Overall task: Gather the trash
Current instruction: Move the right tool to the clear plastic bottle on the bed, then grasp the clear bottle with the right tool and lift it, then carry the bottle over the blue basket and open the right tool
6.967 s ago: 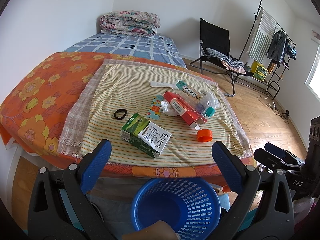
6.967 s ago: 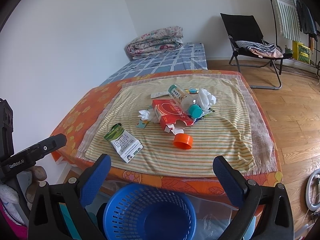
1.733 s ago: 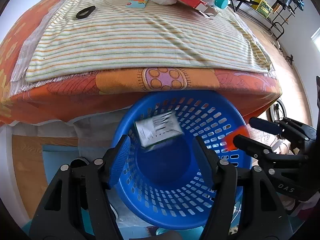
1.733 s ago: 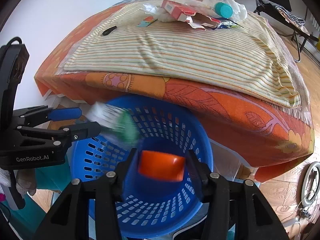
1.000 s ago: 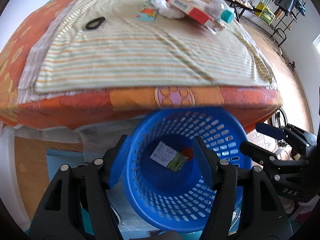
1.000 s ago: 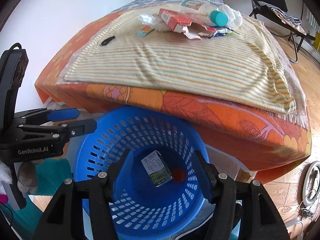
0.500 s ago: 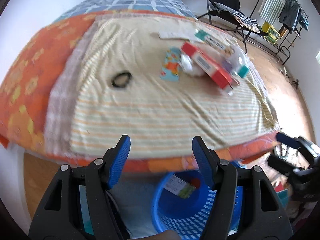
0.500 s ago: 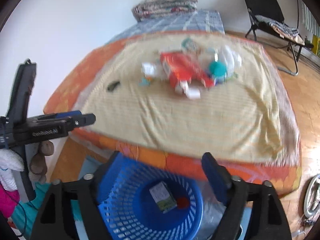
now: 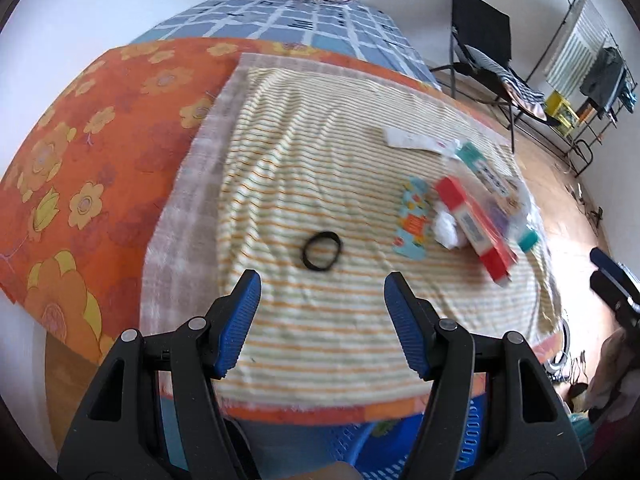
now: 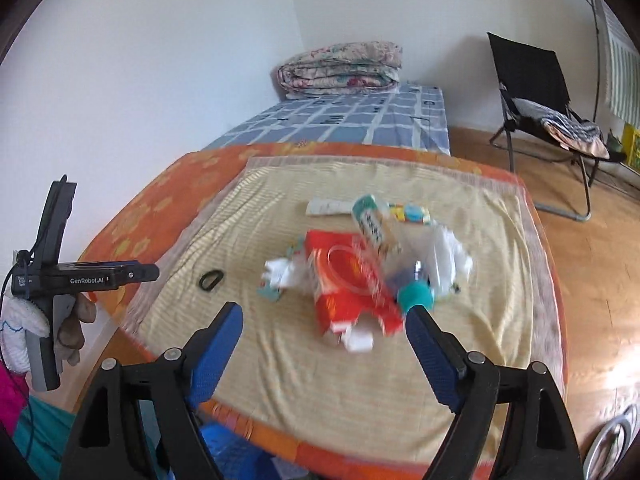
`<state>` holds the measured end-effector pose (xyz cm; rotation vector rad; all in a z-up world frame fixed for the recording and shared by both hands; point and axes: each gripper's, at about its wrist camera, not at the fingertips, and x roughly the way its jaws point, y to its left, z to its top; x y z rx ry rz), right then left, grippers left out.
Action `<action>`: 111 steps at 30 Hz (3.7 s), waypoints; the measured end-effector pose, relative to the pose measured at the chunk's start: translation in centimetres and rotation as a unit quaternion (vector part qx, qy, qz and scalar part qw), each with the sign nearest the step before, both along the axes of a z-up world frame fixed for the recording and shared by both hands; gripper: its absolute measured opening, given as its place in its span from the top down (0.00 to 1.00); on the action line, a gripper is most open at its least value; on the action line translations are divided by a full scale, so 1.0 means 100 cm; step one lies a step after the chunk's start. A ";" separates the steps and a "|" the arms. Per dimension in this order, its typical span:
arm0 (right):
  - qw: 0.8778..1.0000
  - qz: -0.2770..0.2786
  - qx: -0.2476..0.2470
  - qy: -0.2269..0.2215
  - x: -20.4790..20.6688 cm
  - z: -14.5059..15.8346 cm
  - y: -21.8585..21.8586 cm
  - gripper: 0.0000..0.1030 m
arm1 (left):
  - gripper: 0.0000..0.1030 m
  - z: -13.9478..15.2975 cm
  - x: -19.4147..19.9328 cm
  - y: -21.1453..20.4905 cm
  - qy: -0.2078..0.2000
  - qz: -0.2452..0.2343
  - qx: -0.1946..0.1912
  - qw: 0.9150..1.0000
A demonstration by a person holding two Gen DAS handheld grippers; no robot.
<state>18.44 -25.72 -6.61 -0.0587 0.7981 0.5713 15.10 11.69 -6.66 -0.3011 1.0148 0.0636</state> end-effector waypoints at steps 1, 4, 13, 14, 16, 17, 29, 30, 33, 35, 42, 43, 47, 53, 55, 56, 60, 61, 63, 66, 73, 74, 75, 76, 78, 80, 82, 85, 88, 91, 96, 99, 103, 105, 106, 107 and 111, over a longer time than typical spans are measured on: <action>1.000 -0.001 -0.002 0.000 0.010 -0.001 0.002 0.17 | 0.36 -0.004 0.003 0.004 0.002 0.003 -0.004 1.000; 1.000 -0.005 0.001 0.015 0.034 -0.006 0.005 0.17 | 0.36 -0.019 0.015 0.015 0.012 0.007 -0.027 1.000; 0.998 -0.022 -0.004 0.067 0.102 -0.029 0.013 0.17 | 0.51 -0.044 0.044 0.005 0.030 -0.023 -0.016 0.999; 0.997 -0.026 -0.004 0.071 0.110 -0.032 0.014 0.17 | 0.51 -0.047 0.047 0.005 0.033 -0.023 -0.015 0.999; 0.997 -0.033 -0.010 0.073 0.119 -0.037 0.014 0.18 | 0.56 -0.052 0.052 0.004 0.038 -0.026 -0.011 0.999; 0.997 -0.039 -0.017 0.072 0.126 -0.040 0.015 0.18 | 0.58 -0.055 0.054 0.004 0.042 -0.029 -0.009 0.999; 0.993 -0.054 -0.063 0.078 0.164 -0.068 0.030 0.20 | 0.67 -0.080 0.068 -0.002 0.065 -0.047 0.034 0.996; 0.993 -0.054 -0.064 0.077 0.164 -0.068 0.032 0.20 | 0.68 -0.080 0.068 -0.002 0.065 -0.047 0.039 0.996; 0.993 -0.052 -0.075 0.074 0.167 -0.072 0.039 0.20 | 0.74 -0.081 0.071 -0.003 0.065 -0.050 0.052 0.995; 0.992 -0.054 -0.091 0.070 0.169 -0.075 0.044 0.21 | 0.79 -0.081 0.071 -0.003 0.064 -0.052 0.058 0.995; 0.990 -0.046 -0.097 0.088 0.173 -0.089 0.049 0.36 | 0.93 -0.079 0.070 -0.002 0.060 -0.051 0.065 0.995; 0.990 -0.043 -0.098 0.089 0.172 -0.090 0.050 0.40 | 0.94 -0.078 0.070 -0.001 0.059 -0.049 0.063 0.995; 0.991 -0.041 -0.094 0.086 0.169 -0.086 0.052 0.40 | 0.96 -0.072 0.070 0.001 0.051 -0.043 0.056 0.996; 0.994 -0.037 -0.061 0.077 0.158 -0.067 0.047 0.41 | 0.96 -0.057 0.064 0.000 0.030 -0.042 0.049 0.997; 0.995 -0.033 -0.058 0.069 0.152 -0.060 0.047 0.42 | 0.96 -0.054 0.063 0.000 0.024 -0.042 0.055 0.997; 0.996 -0.032 -0.057 0.066 0.150 -0.057 0.047 0.42 | 0.96 -0.052 0.062 -0.002 0.017 -0.045 0.061 0.997; 0.997 -0.029 -0.041 0.064 0.140 -0.049 0.044 0.42 | 0.86 -0.053 0.066 -0.003 0.024 -0.048 0.059 0.997; 0.997 -0.028 -0.042 0.061 0.138 -0.047 0.044 0.42 | 0.78 -0.056 0.068 -0.003 0.031 -0.048 0.059 0.997; 0.997 -0.028 -0.044 0.051 0.135 -0.042 0.044 0.42 | 0.75 -0.062 0.072 -0.005 0.040 -0.049 0.069 0.996; 0.998 -0.032 -0.040 0.039 0.132 -0.034 0.042 0.42 | 0.76 -0.072 0.077 -0.008 0.053 -0.052 0.075 0.994; 0.998 -0.035 -0.040 0.014 0.124 -0.018 0.036 0.43 | 0.97 -0.071 0.077 -0.016 0.044 -0.059 0.096 0.993; 0.999 -0.035 -0.039 0.011 0.122 -0.016 0.035 0.43 | 0.98 -0.068 0.075 -0.015 0.040 -0.058 0.094 0.993; 0.999 -0.034 -0.039 0.008 0.120 -0.014 0.033 0.43 | 0.98 -0.065 0.073 -0.015 0.034 -0.058 0.095 0.993; 0.999 -0.034 -0.038 0.004 0.117 -0.011 0.031 0.43 | 0.98 -0.061 0.071 -0.015 0.028 -0.057 0.096 0.993; 0.999 -0.034 -0.033 0.000 0.113 -0.006 0.028 0.44 | 0.98 -0.055 0.067 -0.013 0.020 -0.051 0.086 0.995; 0.999 -0.035 -0.024 -0.005 0.106 0.001 0.024 0.44 | 0.98 -0.046 0.063 -0.012 0.011 -0.049 0.078 0.996; 0.999 -0.033 -0.016 -0.012 0.099 0.009 0.021 0.44 | 0.98 -0.033 0.057 -0.016 -0.003 -0.053 0.082 0.995; 0.999 -0.030 -0.007 -0.026 0.085 0.021 0.018 0.44 | 0.98 -0.014 0.047 -0.020 -0.025 -0.057 0.067 0.996; 0.999 -0.024 0.008 -0.035 0.070 0.034 0.013 0.44 | 0.98 0.005 0.033 -0.028 -0.046 -0.063 0.065 0.995; 0.999 -0.015 0.023 -0.038 0.051 0.043 0.008 0.44 | 0.98 0.021 0.018 -0.040 -0.065 -0.071 0.056 0.994; 0.998 -0.005 0.052 -0.036 0.016 0.051 -0.002 0.44 | 0.98 0.037 -0.007 -0.066 -0.084 -0.095 0.054 0.990; 0.997 0.002 0.067 -0.034 -0.009 0.053 -0.012 0.44 | 0.98 0.037 -0.027 -0.080 -0.085 -0.107 0.046 0.990; 0.996 0.004 0.080 -0.029 -0.039 0.048 -0.025 0.44 | 0.98 0.032 -0.057 -0.096 -0.084 -0.118 0.033 0.989; 0.996 0.006 0.085 -0.020 -0.051 0.043 -0.029 0.44 | 0.98 0.028 -0.071 -0.103 -0.084 -0.125 0.033 0.988; 0.996 0.007 0.086 -0.014 -0.059 0.038 -0.032 0.44 | 0.98 0.024 -0.078 -0.107 -0.082 -0.129 0.030 0.988; 0.996 0.007 0.087 -0.009 -0.066 0.033 -0.034 0.44 | 0.98 0.021 -0.083 -0.109 -0.079 -0.131 0.027 0.988; 0.997 0.011 0.080 0.005 -0.088 0.016 -0.038 0.44 | 0.98 0.006 -0.105 -0.123 -0.066 -0.140 0.020 0.988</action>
